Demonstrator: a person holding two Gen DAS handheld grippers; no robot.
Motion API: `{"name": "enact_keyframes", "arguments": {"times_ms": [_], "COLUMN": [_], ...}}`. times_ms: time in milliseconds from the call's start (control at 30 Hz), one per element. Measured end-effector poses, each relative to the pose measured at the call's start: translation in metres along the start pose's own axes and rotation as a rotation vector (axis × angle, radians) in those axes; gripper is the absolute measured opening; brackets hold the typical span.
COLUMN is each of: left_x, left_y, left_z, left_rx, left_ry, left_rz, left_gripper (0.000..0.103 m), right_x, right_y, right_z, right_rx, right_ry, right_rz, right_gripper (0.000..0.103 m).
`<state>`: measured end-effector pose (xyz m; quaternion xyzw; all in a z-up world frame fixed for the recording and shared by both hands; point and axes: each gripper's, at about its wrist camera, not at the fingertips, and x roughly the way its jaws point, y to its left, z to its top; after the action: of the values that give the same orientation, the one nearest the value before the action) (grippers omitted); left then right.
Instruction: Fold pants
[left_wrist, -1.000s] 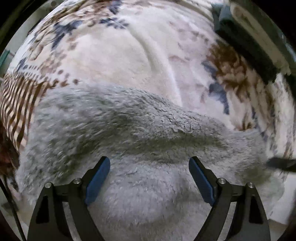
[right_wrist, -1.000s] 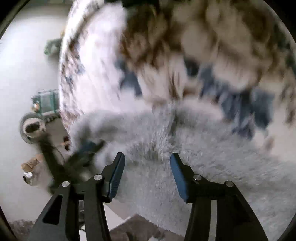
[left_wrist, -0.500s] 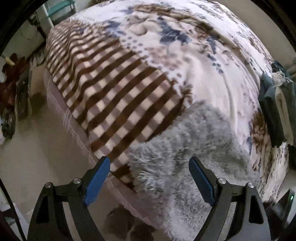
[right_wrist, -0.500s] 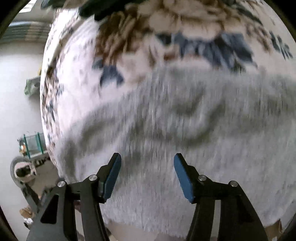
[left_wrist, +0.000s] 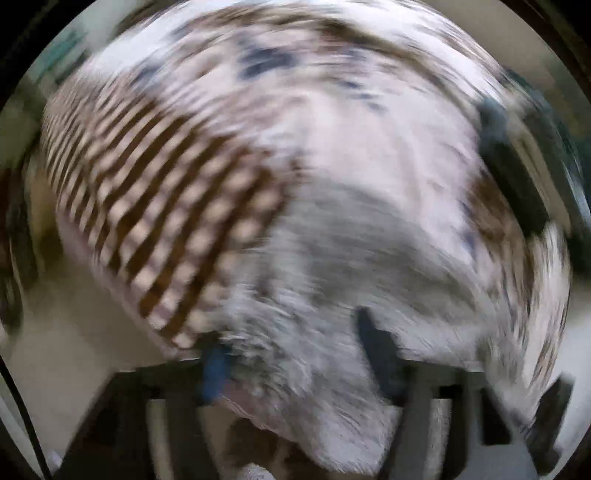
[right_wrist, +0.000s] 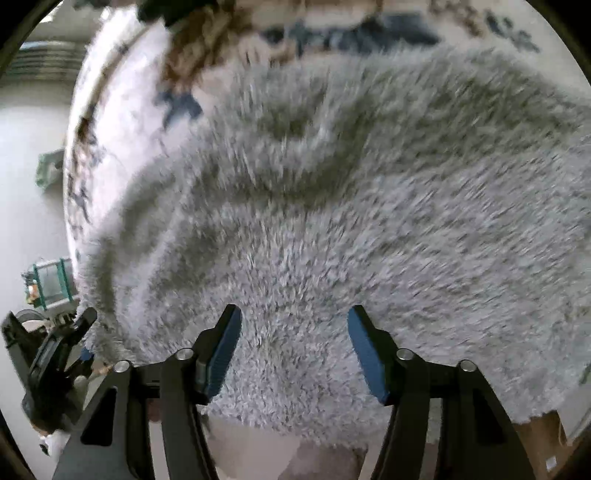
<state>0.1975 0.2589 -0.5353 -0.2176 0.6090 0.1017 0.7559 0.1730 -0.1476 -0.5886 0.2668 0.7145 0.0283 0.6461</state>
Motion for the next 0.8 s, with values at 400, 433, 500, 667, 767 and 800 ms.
{"name": "enact_keyframes", "arguments": {"times_ms": [400, 433, 500, 667, 767, 800], "left_x": [0.006, 0.008, 0.013, 0.044, 0.070, 0.076], "left_y": [-0.254, -0.277, -0.323, -0.450, -0.510, -0.524], "left_z": [-0.081, -0.094, -0.119, -0.189, -0.223, -0.230], "left_rx": [0.528, 0.563, 0.620, 0.772, 0.840, 0.849], "left_ry": [-0.037, -0.033, -0.037, -0.003, 0.047, 0.062], "left_rz": [-0.005, -0.009, -0.014, 0.000, 0.015, 0.019], "left_gripper": [0.102, 0.102, 0.102, 0.102, 0.102, 0.102], "right_x": [-0.183, -0.203, -0.231, -0.260, -0.237, -0.230], "right_y": [-0.228, -0.264, -0.323, -0.452, -0.476, -0.480], "right_z": [-0.004, -0.005, -0.006, 0.025, 0.056, 0.064], "right_rx": [0.245, 0.298, 0.368, 0.451, 0.413, 0.385], "right_ry": [-0.339, -0.366, -0.412, -0.418, -0.347, -0.329], "right_rz": [-0.158, -0.192, -0.225, -0.216, -0.120, -0.092], "right_gripper": [0.091, 0.091, 0.091, 0.091, 0.090, 0.080]}}
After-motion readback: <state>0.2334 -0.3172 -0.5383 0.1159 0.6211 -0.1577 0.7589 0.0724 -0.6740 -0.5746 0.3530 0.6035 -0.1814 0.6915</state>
